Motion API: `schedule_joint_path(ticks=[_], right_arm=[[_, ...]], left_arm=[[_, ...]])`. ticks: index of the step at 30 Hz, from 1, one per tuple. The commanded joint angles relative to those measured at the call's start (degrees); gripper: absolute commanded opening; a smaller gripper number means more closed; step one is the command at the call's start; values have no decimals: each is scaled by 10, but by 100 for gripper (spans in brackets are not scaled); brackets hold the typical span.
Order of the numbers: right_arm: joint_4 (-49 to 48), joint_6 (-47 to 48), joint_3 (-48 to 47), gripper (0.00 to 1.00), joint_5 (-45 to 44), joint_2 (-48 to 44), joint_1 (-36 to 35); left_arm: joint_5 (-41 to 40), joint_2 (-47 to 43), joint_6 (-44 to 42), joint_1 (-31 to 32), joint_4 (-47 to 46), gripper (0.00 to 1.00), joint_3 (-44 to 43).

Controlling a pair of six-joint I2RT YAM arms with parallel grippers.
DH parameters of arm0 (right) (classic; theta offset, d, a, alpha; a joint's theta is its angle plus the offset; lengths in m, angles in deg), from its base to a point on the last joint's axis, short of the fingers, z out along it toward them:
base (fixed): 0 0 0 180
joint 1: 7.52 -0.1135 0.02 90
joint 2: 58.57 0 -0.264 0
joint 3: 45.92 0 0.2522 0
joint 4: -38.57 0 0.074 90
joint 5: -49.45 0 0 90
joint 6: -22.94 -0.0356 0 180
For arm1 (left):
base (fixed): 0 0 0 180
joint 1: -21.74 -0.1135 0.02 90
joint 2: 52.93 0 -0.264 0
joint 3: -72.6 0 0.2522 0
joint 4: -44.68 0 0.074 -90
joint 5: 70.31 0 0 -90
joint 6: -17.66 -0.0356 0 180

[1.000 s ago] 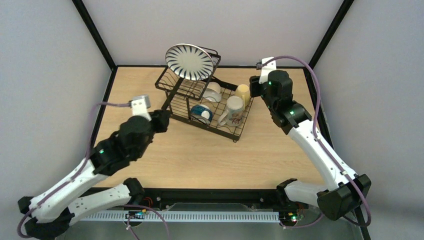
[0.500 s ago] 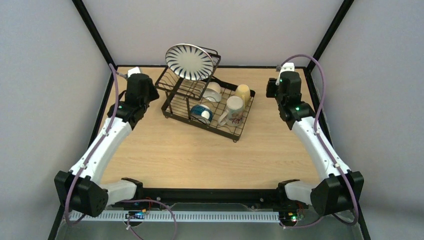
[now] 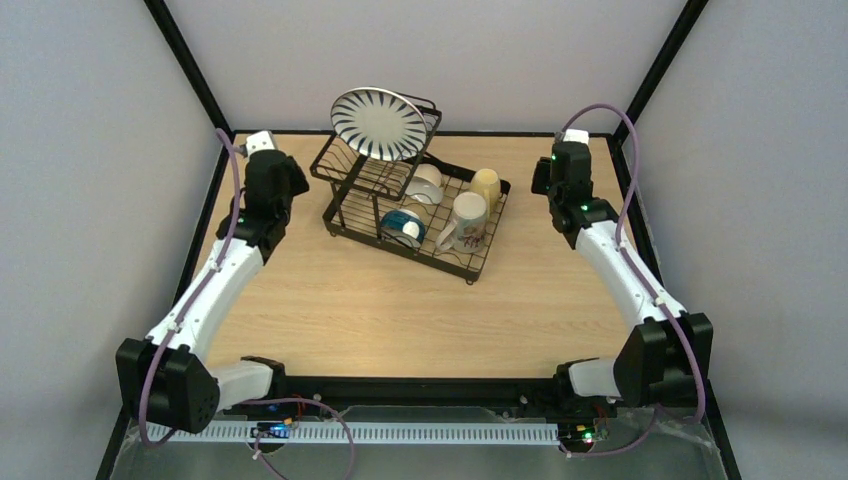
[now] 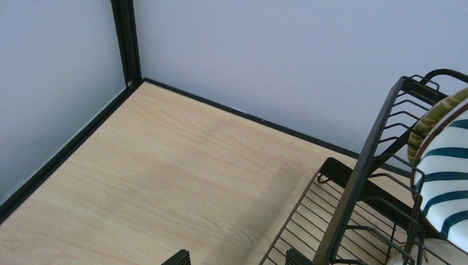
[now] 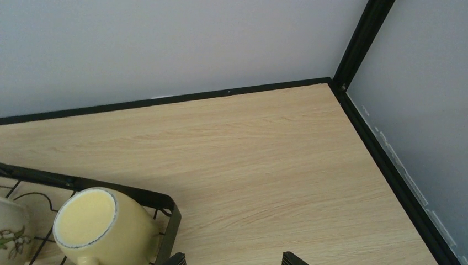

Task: Load the mixed dishes into the dish rack
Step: Reset both arms

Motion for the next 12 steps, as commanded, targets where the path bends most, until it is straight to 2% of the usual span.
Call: schedule_joint_path(ticks=[1, 7, 12], right_arm=[[-33, -29, 11, 100, -32, -1, 2], [-35, -32, 10, 100, -63, 7, 2], [-61, -20, 35, 99, -71, -10, 2]], left_arm=[[0, -8, -64, -4, -72, 99, 20], [4, -17, -106, -16, -107, 99, 49], [15, -40, -103, -45, -128, 99, 84]])
